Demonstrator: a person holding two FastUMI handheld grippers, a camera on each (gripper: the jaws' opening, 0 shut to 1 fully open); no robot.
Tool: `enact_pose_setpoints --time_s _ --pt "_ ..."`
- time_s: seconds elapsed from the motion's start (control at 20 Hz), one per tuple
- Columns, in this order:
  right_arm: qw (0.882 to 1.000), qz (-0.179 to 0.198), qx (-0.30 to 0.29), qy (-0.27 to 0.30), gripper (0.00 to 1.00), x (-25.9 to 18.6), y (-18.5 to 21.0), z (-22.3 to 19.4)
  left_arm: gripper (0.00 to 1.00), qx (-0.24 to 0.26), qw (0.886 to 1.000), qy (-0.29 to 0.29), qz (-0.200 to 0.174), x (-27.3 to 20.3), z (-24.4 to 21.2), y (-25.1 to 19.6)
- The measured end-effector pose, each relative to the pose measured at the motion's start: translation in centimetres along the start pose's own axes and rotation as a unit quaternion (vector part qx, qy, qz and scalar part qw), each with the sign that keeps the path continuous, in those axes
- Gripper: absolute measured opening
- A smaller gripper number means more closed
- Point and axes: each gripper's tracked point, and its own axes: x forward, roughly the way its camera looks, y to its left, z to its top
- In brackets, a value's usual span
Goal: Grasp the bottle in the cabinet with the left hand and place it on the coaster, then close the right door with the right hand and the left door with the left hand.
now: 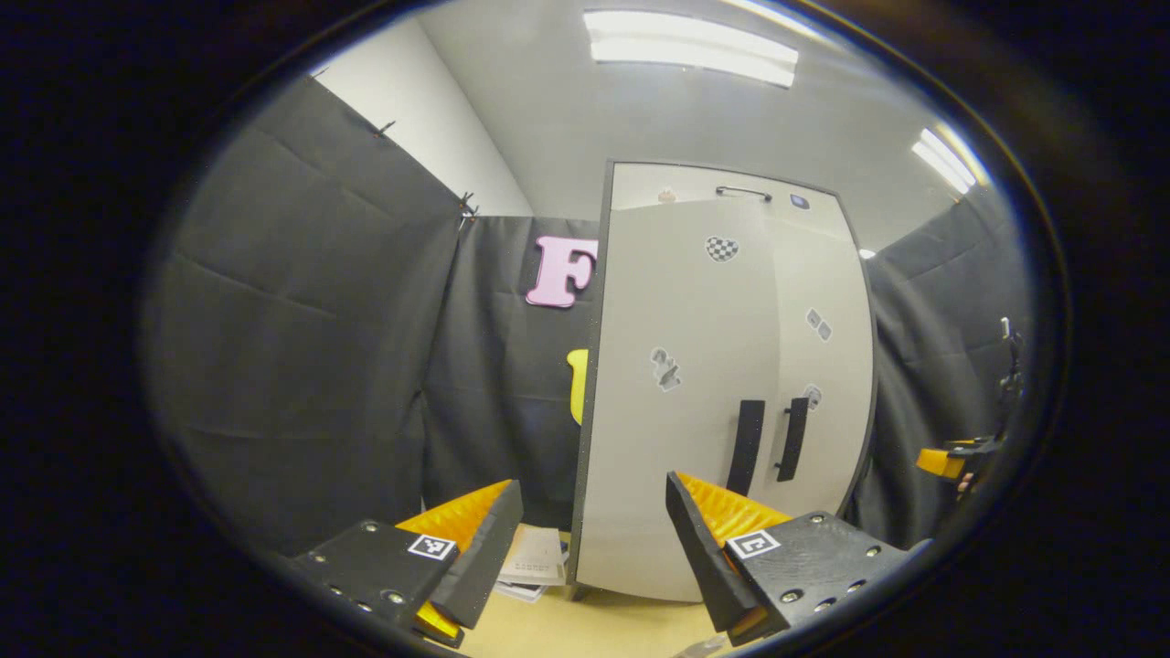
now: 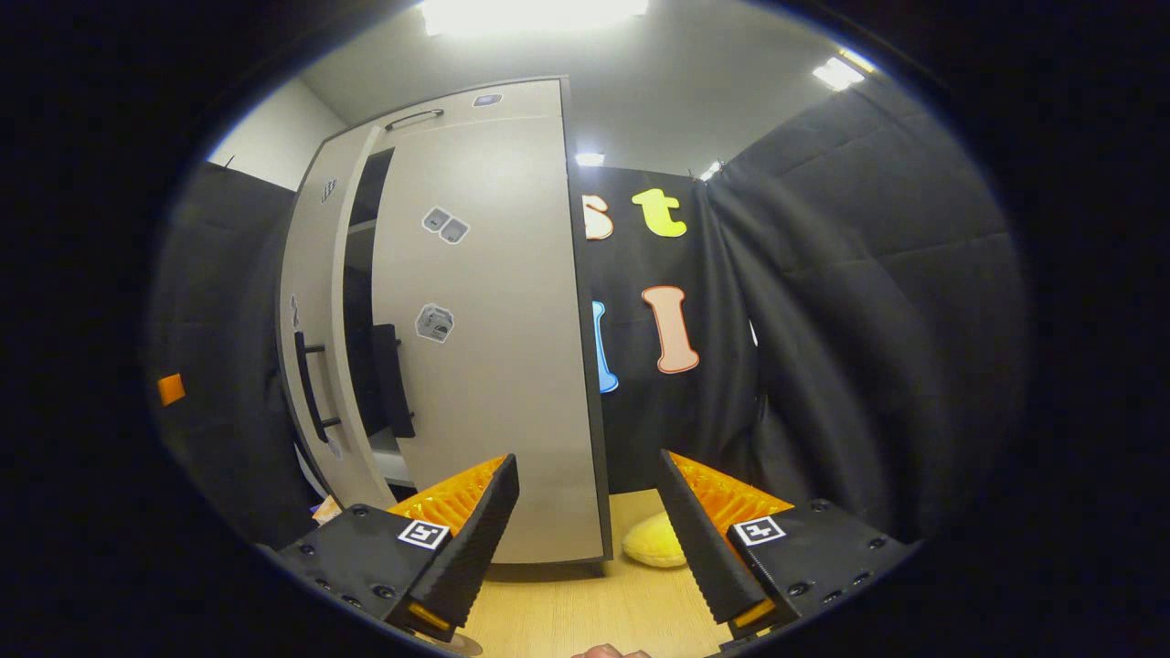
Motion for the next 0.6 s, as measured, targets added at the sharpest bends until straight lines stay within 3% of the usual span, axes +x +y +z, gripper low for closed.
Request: enact_pose_setpoints --time_s 0.1,0.2,0.25,0.35,0.4,0.6 --pt "1.0 0.015 -0.001 0.008 0.97 -0.1 -0.3 -0.3 0.91 0.002 1.0 0.007 0.009 -1.1 -0.3 -0.8" --pt "0.999 0.033 0.0 0.015 0.97 -0.3 -0.7 -0.8 0.91 0.0 1.0 0.008 0.013 -2.3 -0.4 -2.2" --pt "0.999 0.044 0.0 0.019 0.97 -0.5 -1.0 -1.1 0.96 -0.002 1.0 0.009 0.016 -3.0 -0.5 -2.8" --pt "0.998 0.063 -0.009 0.026 0.97 -1.0 -1.6 -1.8 0.91 -0.006 1.0 0.011 0.02 -4.0 -0.6 -4.2" --pt "0.997 0.07 -0.016 0.029 0.97 -1.4 -2.0 -2.1 0.94 -0.006 1.0 0.014 0.019 -4.5 -0.8 -4.9" --pt "0.997 0.065 -0.027 0.026 0.97 -2.6 -3.8 -2.3 0.96 0.016 0.999 0.025 0.015 -5.4 -0.4 -6.8"
